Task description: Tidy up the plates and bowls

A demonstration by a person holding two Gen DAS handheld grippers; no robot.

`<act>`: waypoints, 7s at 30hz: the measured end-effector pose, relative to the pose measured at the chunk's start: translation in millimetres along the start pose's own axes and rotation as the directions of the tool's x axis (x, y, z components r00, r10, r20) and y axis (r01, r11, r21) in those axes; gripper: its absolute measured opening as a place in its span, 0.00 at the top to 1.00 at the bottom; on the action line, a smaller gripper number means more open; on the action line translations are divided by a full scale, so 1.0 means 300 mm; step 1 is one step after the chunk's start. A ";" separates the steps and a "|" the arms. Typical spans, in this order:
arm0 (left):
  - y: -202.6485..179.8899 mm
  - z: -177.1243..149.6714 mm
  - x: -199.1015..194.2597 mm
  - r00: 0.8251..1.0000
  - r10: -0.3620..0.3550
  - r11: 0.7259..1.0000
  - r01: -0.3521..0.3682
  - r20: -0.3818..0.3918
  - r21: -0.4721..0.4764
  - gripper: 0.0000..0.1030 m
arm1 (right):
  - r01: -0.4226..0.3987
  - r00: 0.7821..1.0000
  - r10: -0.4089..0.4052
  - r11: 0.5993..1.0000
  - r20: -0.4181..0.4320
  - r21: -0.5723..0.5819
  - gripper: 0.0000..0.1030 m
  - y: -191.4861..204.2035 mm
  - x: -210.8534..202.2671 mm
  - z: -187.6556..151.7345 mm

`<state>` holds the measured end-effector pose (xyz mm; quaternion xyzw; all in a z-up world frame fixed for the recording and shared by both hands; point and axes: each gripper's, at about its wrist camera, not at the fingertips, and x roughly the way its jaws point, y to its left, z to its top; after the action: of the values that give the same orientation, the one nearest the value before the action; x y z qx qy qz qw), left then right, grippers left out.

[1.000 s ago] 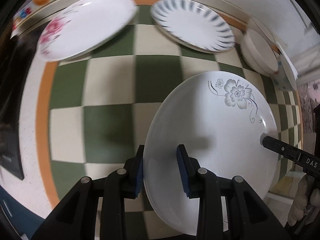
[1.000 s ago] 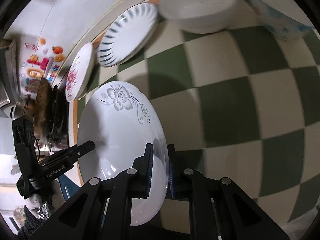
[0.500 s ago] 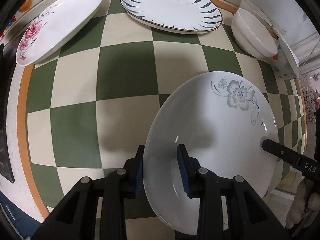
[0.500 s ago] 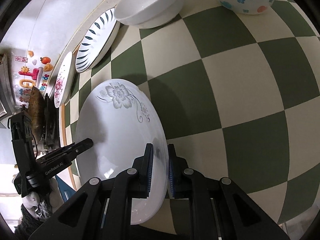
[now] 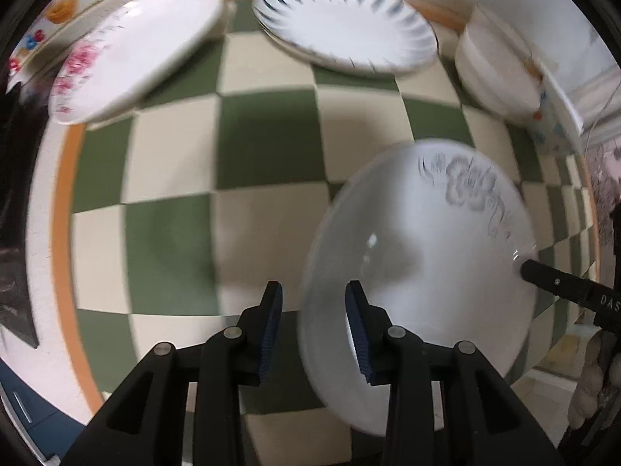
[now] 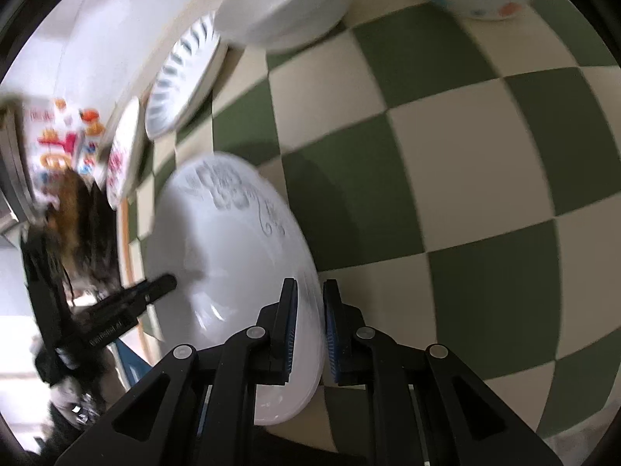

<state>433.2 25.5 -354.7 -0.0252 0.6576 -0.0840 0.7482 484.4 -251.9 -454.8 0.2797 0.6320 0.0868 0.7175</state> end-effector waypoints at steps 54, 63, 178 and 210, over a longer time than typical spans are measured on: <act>0.702 0.372 -0.057 0.978 0.028 0.936 0.046 0.205 -0.350 0.75 | -0.058 0.998 0.056 0.912 -0.017 -0.407 0.88 0.938 0.494 0.637; 0.462 0.284 -0.215 0.974 0.024 0.970 0.032 0.223 -0.242 0.75 | -0.103 0.990 0.130 0.930 0.055 -0.354 0.88 0.753 0.139 0.435; 0.229 0.778 0.130 0.995 -0.094 0.988 0.088 -0.041 -0.128 0.81 | 0.147 0.974 -0.192 0.940 -0.122 -0.307 0.87 0.517 0.206 0.863; 0.005 0.219 -0.059 0.997 -0.050 0.999 0.049 -0.064 -0.009 0.81 | 0.090 0.974 -0.150 0.944 -0.172 -0.318 0.87 0.291 -0.086 0.163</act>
<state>496.1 25.0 -328.8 -0.0417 0.6808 -0.1007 0.7243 546.4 -206.4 -385.8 0.1153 0.6934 0.1671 0.6914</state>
